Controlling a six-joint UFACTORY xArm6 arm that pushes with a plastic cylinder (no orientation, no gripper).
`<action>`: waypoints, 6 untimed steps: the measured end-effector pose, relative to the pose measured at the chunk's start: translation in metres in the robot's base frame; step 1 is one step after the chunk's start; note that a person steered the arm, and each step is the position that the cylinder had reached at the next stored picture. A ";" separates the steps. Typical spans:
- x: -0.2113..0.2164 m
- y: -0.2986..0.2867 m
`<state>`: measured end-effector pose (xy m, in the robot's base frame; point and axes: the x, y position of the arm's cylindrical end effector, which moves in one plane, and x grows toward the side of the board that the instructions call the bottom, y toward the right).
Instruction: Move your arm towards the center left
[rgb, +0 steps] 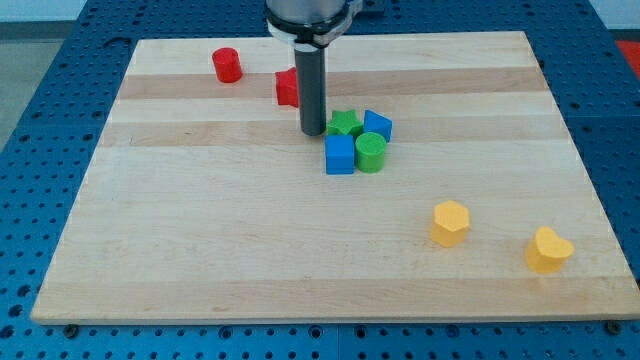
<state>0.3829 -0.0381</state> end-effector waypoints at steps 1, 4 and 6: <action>0.045 -0.044; 0.083 -0.054; 0.123 -0.070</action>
<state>0.5060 -0.1080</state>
